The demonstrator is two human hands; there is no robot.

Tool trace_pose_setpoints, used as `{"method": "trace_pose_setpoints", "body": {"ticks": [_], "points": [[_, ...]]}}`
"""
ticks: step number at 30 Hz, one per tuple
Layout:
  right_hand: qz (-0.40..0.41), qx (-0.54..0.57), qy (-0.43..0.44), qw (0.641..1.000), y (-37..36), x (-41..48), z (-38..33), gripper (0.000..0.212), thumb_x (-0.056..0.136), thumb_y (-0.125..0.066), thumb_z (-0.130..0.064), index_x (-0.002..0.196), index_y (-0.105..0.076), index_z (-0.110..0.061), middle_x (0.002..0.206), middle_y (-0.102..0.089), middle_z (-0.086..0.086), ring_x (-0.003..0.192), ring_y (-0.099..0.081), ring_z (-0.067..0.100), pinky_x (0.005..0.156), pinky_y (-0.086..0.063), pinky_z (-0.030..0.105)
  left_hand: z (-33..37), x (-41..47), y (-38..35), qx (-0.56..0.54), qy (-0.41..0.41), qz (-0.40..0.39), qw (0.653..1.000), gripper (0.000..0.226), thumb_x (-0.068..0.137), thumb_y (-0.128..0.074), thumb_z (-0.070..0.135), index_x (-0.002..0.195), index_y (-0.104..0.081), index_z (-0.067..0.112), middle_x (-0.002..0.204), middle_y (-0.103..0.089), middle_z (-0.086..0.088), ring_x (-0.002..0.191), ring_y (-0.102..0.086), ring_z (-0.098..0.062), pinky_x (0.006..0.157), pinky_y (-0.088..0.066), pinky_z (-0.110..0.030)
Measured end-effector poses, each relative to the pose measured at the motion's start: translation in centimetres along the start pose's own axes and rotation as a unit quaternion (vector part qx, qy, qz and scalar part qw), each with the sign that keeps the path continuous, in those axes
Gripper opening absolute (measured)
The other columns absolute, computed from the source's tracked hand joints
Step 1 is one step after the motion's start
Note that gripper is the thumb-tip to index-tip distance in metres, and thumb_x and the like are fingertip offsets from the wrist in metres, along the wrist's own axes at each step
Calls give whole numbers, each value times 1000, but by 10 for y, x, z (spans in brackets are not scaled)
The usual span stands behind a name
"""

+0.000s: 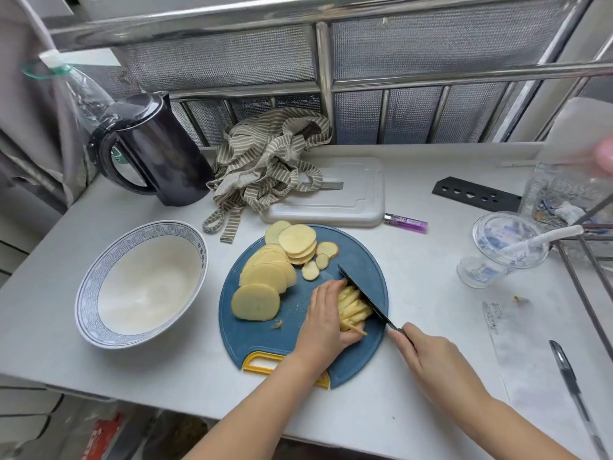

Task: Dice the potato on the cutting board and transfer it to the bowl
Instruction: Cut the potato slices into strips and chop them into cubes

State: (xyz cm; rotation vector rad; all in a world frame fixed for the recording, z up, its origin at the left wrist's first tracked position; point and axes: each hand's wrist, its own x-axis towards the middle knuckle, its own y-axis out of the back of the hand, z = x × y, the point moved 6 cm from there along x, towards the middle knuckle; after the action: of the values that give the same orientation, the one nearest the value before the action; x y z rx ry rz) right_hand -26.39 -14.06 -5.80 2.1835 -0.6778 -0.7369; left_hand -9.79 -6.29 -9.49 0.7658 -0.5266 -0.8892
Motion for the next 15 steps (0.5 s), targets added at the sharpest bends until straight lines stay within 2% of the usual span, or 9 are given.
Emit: {"method": "trace_pose_setpoints", "body": {"ticks": [4, 8, 11, 15], "points": [[-7, 0, 1, 1000, 1, 1, 1, 39, 100, -33, -50, 70, -28, -25, 54, -37, -3, 60, -41, 22, 60, -36, 35, 1, 1, 3, -18, 2, 20, 1000, 79, 66, -62, 49, 134, -32, 23, 132, -41, -5, 127, -33, -13, 109, -21, -15], [-4, 13, -2, 1000, -1, 2, 2, 39, 99, -33, -50, 70, -30, -24, 54, -39, -3, 60, -42, 23, 56, -32, 32, 0, 0, 6, -13, 2, 11, 1000, 84, 67, -65, 49, 137, -38, 14, 134, -41, -3, 127, -34, -12, 109, -21, -15], [-8, 10, -9, 1000, -1, 4, 5, 39, 99, -32, -50, 71, -31, -24, 55, -41, -2, 61, -43, 24, 56, -32, 32, 3, 1, 7, -12, 2, -20, 1000, 87, 67, -71, 48, 141, -36, 16, 137, -37, 2, 128, -30, -9, 109, -20, -15], [-11, 15, -10, 1000, 0, 6, 7, 39, 99, -33, -51, 71, -31, -23, 55, -41, -2, 60, -43, 23, 54, -30, 31, 7, 12, 9, -34, 74, -50, 995, 86, 67, -82, 31, 138, -35, 19, 132, -36, 5, 125, -29, -10, 105, -24, -17]]}}
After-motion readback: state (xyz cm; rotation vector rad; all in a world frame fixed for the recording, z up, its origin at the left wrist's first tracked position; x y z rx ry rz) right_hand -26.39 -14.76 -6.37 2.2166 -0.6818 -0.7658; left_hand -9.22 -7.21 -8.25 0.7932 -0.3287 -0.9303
